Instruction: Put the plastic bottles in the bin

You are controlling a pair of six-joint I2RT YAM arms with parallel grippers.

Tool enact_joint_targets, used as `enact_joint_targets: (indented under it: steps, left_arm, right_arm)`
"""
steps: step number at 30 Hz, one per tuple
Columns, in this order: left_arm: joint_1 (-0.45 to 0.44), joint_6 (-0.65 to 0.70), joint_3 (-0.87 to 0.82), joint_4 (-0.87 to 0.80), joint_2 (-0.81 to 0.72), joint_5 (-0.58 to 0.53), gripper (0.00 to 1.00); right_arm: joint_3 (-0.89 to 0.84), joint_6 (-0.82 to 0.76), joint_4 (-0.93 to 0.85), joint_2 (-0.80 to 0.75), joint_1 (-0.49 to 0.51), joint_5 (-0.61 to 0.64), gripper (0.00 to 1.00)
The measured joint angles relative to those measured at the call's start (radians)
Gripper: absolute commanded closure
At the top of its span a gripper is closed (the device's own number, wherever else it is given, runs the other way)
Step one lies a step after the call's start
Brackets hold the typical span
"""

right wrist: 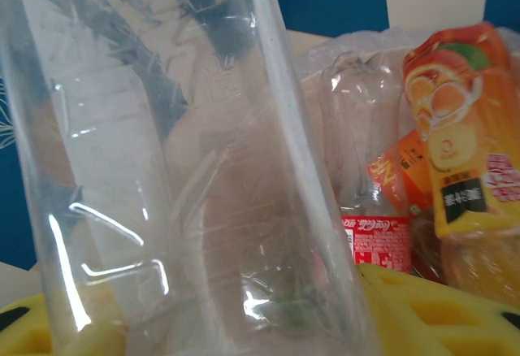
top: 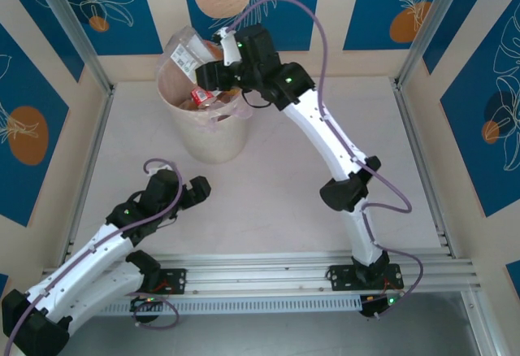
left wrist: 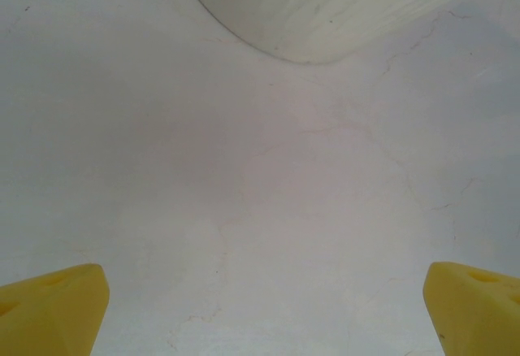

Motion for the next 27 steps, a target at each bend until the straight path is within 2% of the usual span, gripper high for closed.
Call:
enact_joint_targets:
  steps: [12,27]
  left_arm:
    - [0.0,-0.001,0.0,-0.031,-0.05,-0.006,0.0]
    - [0.0,-0.003,-0.001,-0.031,-0.057,-0.006,0.0]
  right_arm:
    - [0.035,-0.044,0.14,0.122,0.08,0.06,0.71]
    - [0.053,-0.114,0.143,0.225,0.095,0.182,0.71]
